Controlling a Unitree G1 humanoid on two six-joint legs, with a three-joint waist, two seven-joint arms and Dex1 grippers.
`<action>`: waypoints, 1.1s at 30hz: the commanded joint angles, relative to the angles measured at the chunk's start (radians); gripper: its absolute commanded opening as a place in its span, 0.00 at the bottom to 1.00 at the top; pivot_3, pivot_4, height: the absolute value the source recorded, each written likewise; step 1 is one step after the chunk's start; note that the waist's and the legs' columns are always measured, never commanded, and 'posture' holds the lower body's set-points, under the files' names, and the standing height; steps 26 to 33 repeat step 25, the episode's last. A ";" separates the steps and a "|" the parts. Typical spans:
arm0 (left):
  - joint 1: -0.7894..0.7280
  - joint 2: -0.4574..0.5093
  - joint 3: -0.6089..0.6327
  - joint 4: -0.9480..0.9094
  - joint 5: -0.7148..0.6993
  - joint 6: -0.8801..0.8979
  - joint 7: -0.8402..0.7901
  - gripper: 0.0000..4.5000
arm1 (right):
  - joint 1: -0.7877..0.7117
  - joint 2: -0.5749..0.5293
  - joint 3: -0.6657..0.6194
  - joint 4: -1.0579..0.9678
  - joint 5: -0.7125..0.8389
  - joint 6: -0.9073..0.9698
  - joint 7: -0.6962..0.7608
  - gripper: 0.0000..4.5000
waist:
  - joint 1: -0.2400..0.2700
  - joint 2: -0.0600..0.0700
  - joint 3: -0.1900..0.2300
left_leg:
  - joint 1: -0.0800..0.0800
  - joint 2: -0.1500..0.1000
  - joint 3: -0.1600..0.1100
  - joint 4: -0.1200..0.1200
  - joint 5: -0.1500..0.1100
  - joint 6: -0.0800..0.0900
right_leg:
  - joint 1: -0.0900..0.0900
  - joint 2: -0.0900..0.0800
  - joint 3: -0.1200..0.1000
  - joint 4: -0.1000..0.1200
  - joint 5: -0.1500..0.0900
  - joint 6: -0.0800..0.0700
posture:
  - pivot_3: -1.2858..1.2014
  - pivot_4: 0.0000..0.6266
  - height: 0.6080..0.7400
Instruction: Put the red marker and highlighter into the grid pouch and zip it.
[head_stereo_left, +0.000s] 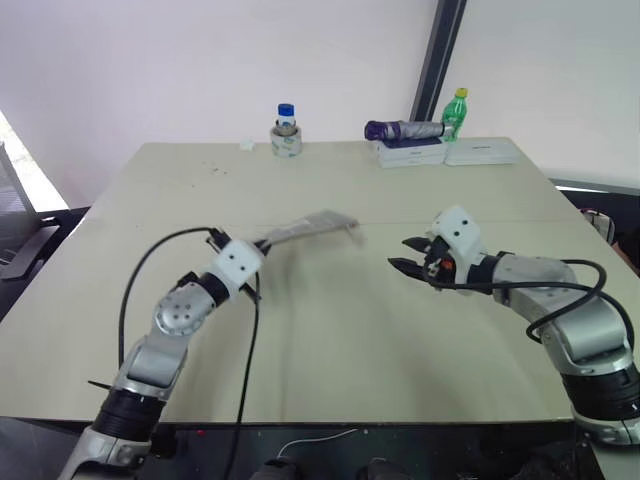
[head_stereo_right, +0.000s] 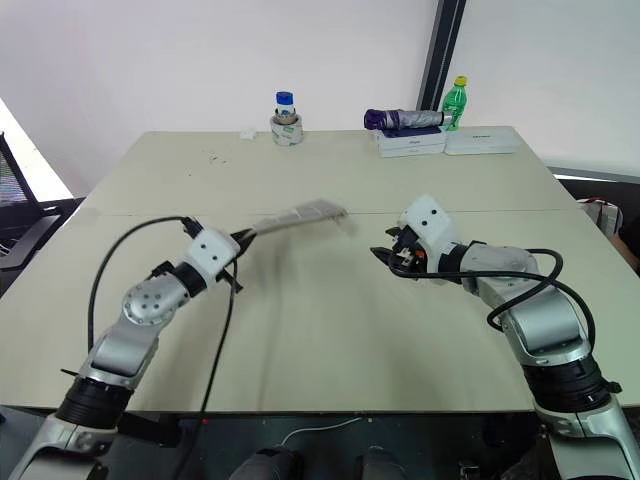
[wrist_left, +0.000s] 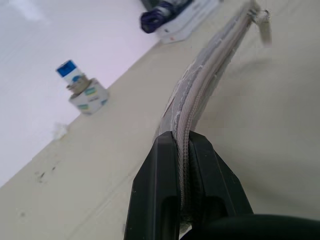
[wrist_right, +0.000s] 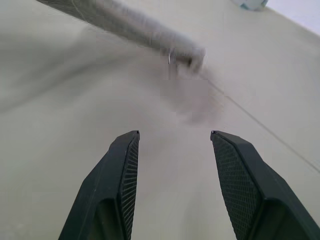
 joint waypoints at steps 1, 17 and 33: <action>0.028 -0.020 0.016 -0.056 -0.045 0.024 -0.034 0.09 | 0.003 -0.014 -0.007 -0.001 -0.019 -0.030 0.006 0.53 | 0.000 0.000 0.000 | 0.000 0.000 0.000 0.000 0.000 0.000 | 0.000 0.000 0.000 0.000 0.000 0.000 | 0.52 0.24 1.00; 0.293 0.030 0.275 -0.314 -0.338 0.316 -0.129 0.69 | 0.150 -0.051 -0.112 0.053 0.020 -0.171 0.107 0.53 | 0.001 0.000 0.000 | 0.001 0.000 0.000 0.000 -0.003 0.005 | 0.001 0.000 0.000 0.000 0.000 0.000 | 0.52 0.24 1.00; 0.370 0.090 0.429 -0.303 -0.399 0.358 -0.140 0.69 | 0.227 -0.071 -0.199 0.087 0.065 -0.206 0.176 0.53 | 0.000 0.000 0.000 | 0.002 0.000 0.000 0.000 -0.004 0.006 | 0.002 0.000 0.000 0.000 0.000 0.000 | 0.52 0.24 1.00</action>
